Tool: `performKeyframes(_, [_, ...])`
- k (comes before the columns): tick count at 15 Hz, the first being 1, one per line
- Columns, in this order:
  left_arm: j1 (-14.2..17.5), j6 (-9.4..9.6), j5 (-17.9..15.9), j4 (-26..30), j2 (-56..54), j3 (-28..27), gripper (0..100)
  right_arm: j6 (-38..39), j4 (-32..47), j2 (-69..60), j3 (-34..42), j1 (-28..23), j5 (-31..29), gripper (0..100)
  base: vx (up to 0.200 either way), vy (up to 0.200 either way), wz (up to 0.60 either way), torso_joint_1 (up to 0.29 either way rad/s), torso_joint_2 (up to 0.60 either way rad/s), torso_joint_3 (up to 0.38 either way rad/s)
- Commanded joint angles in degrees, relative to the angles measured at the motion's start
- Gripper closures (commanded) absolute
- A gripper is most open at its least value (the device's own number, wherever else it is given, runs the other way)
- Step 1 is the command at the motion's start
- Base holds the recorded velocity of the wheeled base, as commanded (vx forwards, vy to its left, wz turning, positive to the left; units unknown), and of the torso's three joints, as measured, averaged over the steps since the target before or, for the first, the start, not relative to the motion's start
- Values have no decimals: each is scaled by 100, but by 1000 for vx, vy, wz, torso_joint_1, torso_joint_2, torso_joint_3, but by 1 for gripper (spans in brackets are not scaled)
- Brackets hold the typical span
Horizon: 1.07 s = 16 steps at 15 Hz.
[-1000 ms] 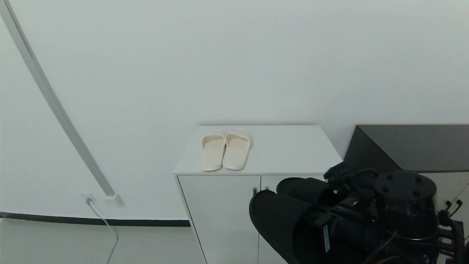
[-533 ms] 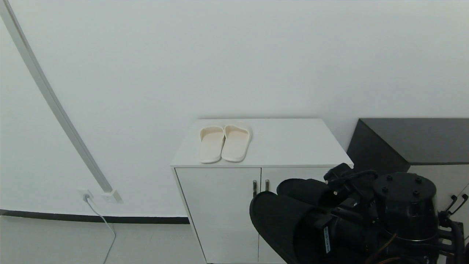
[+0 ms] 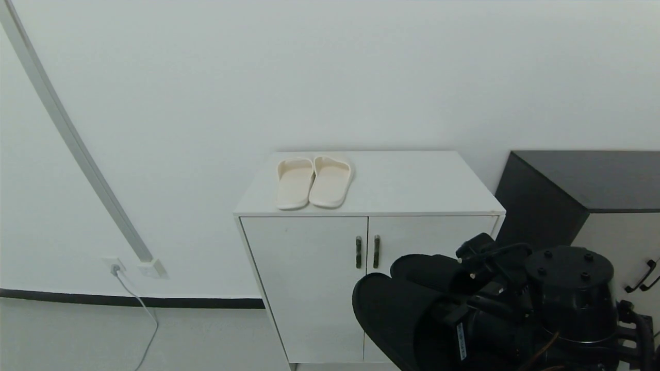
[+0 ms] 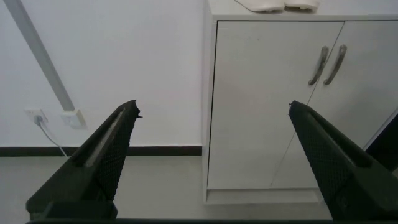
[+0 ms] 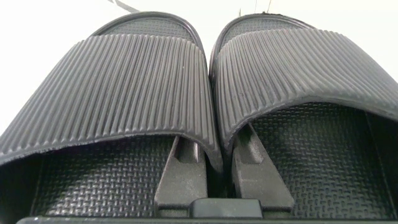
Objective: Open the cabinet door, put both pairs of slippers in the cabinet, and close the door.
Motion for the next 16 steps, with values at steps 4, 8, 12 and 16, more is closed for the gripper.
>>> performKeyframes(4, [4,4,1,0,5,0,0,-8,-64,4,32,6,1,100,0,0,0,-231,555,321])
performKeyframes(8, [4,4,-8,0,5,0,0,-8,-73,40,49,15,10,100,0,0,0,-207,522,312])
performKeyframes(12, [4,4,-8,9,5,0,0,-8,-73,40,76,23,10,100,0,0,0,-192,509,320])
performKeyframes(16, [4,57,1,9,5,0,0,-52,-214,40,164,58,10,100,0,0,0,-157,488,324])
